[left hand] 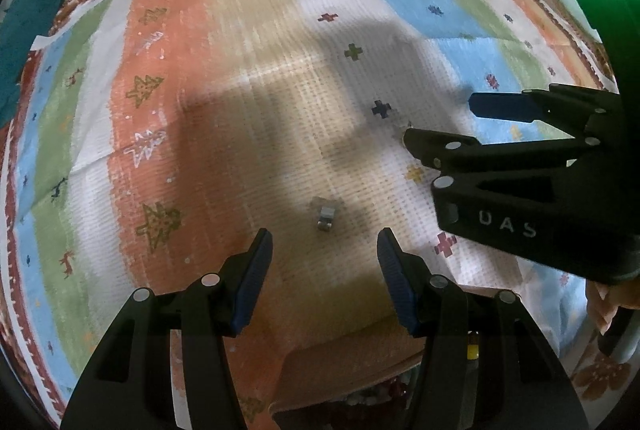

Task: Organize jewelry
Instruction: 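Move both open tools toward the small silver charm and gold ring, then grasp the gold ring with the right tool while the left tool grasps the silver charm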

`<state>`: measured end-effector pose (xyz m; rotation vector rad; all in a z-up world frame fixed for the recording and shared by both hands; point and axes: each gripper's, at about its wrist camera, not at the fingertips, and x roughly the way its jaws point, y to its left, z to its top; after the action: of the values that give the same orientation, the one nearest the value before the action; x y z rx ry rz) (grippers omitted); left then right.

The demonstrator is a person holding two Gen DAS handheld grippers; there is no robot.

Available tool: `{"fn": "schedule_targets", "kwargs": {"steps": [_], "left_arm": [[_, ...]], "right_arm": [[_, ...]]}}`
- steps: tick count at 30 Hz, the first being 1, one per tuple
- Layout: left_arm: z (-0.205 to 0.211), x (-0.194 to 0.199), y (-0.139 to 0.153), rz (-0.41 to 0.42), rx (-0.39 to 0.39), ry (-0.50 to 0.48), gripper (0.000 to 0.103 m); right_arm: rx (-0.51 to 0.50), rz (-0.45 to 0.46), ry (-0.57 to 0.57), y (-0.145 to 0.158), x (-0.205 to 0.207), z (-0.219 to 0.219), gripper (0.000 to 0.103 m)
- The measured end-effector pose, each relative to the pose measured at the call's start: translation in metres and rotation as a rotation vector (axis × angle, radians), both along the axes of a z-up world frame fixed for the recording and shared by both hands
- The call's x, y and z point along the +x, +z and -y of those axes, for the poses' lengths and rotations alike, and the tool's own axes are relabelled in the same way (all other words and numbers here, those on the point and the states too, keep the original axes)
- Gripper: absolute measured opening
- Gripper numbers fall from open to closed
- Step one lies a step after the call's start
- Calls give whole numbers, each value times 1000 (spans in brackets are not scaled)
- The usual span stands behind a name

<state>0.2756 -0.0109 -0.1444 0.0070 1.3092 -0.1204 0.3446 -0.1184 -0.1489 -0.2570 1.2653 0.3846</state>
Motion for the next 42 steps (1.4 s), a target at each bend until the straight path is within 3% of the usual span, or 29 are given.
{"fn": "schedule_targets", "kwargs": {"steps": [4, 11, 15, 24, 29, 33, 42], "left_arm": [[1, 4, -7, -19, -2, -2, 50], [-1, 9, -11, -27, -15, -2, 46], [-4, 13, -17, -45, -35, 10, 38], [4, 23, -31, -69, -37, 7, 29], [8, 28, -36, -74, -30, 23, 18], [14, 30, -38, -77, -34, 29, 8], [11, 22, -30, -61, -47, 36, 8]], "right_arm": [[-6, -6, 2, -5, 2, -3, 65], [-21, -47, 9, -20, 8, -8, 56], [-29, -61, 18, -25, 10, -12, 51], [-57, -67, 25, -33, 15, -21, 36], [-81, -70, 42, -36, 15, -28, 19], [-95, -59, 61, -38, 12, -36, 17], [-87, -52, 72, -32, 1, -33, 17]]}}
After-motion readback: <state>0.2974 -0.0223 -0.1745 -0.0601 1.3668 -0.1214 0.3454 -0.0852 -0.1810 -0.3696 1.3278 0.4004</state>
